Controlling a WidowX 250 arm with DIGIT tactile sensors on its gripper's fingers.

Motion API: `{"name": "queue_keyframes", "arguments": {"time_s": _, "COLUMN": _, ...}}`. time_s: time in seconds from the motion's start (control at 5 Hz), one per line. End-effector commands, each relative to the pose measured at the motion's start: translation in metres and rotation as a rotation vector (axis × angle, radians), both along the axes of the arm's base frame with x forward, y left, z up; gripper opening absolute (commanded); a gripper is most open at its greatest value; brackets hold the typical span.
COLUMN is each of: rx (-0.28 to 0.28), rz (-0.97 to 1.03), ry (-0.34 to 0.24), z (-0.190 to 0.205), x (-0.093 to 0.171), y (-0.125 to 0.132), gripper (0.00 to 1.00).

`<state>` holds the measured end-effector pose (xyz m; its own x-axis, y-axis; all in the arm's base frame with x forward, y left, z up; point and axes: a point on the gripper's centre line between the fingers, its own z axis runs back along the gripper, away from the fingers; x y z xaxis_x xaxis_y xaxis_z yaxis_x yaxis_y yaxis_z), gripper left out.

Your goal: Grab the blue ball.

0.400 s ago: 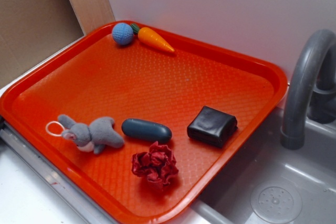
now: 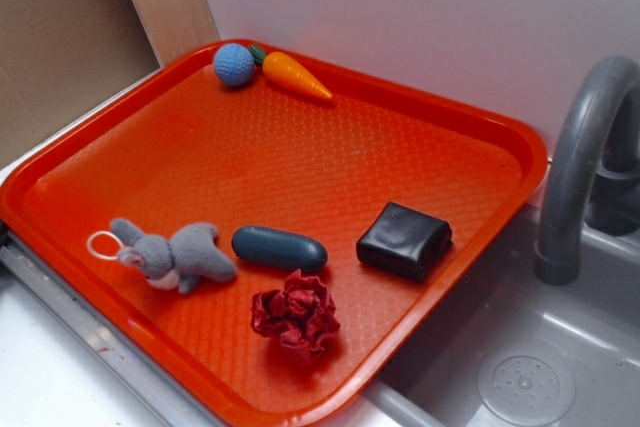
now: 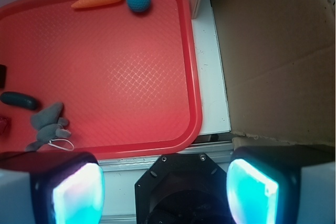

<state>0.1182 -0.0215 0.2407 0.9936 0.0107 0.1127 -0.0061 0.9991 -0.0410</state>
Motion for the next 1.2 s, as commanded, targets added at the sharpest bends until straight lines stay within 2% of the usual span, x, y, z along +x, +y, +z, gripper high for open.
{"name": "queue_keyframes", "arguments": {"time_s": 0.0, "rx": -0.071, "rz": -0.027, "ry": -0.078, "z": -0.034, "x": 0.060, "y": 0.001, "gripper": 1.00}}
{"name": "queue_keyframes", "arguments": {"time_s": 0.2, "rx": -0.056, "rz": -0.065, "ry": -0.098, "z": -0.058, "x": 0.087, "y": -0.002, "gripper": 1.00}}
{"name": "queue_keyframes", "arguments": {"time_s": 0.4, "rx": -0.101, "rz": -0.182, "ry": -0.121, "z": -0.096, "x": 0.120, "y": -0.015, "gripper": 1.00}}
{"name": "queue_keyframes", "arguments": {"time_s": 0.6, "rx": -0.072, "rz": -0.213, "ry": -0.101, "z": -0.129, "x": 0.144, "y": -0.030, "gripper": 1.00}}
{"name": "queue_keyframes", "arguments": {"time_s": 0.8, "rx": -0.125, "rz": -0.227, "ry": -0.117, "z": -0.153, "x": 0.173, "y": -0.038, "gripper": 1.00}}
{"name": "queue_keyframes", "arguments": {"time_s": 1.0, "rx": -0.171, "rz": -0.250, "ry": -0.126, "z": -0.172, "x": 0.191, "y": -0.043, "gripper": 1.00}}
